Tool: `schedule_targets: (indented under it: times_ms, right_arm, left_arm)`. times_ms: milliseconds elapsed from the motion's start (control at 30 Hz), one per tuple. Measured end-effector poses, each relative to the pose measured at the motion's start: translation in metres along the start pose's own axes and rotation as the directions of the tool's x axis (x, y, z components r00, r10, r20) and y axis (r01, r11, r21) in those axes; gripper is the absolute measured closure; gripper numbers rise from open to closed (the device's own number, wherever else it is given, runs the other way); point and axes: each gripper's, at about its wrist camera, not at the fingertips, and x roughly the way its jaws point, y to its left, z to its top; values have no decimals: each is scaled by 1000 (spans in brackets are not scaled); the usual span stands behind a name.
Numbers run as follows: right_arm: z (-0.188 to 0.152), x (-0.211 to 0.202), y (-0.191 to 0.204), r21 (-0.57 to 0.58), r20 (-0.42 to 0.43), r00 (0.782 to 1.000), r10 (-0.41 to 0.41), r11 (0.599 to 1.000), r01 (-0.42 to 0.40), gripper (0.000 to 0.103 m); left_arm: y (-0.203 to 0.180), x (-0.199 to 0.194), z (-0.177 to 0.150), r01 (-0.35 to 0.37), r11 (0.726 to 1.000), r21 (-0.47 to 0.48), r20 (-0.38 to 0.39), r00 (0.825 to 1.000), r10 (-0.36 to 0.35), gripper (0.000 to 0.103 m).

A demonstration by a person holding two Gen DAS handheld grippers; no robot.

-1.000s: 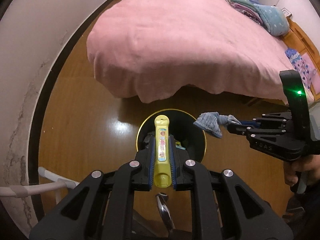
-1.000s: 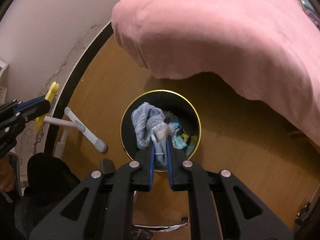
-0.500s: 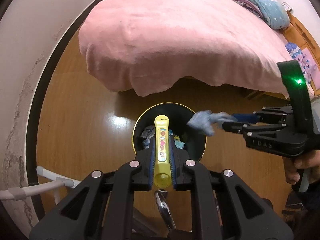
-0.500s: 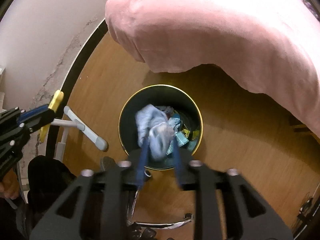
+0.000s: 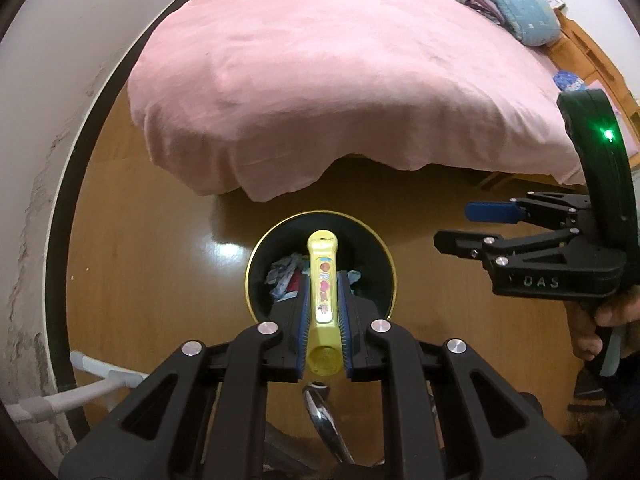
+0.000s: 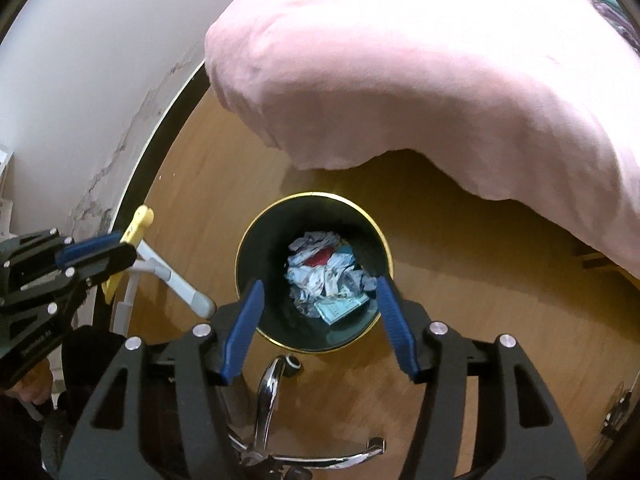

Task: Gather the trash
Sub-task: 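Move both open grippers back over the empty desk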

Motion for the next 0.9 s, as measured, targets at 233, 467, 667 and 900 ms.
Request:
schedule_targets:
  times_ms: [233, 467, 667, 900]
  right_arm:
    - [3, -23, -1, 7, 49, 999, -3, 1000, 3, 42]
    - [19, -72, 27, -49, 140, 989, 48, 998, -41, 21]
    - [37, -123, 119, -240, 241, 958, 157, 966, -98, 13]
    - [15, -154, 304, -586, 189, 904, 384, 782, -210, 11]
  left_arm:
    - [-16, -21, 5, -35, 997, 66, 65, 997, 30, 43]
    - [-19, -101, -14, -241, 968, 67, 245, 945, 218, 14]
    - [10, -219, -72, -390, 905, -168, 398, 813, 424, 6]
    - [64, -344, -192, -499, 697, -515, 310, 650, 694, 6]
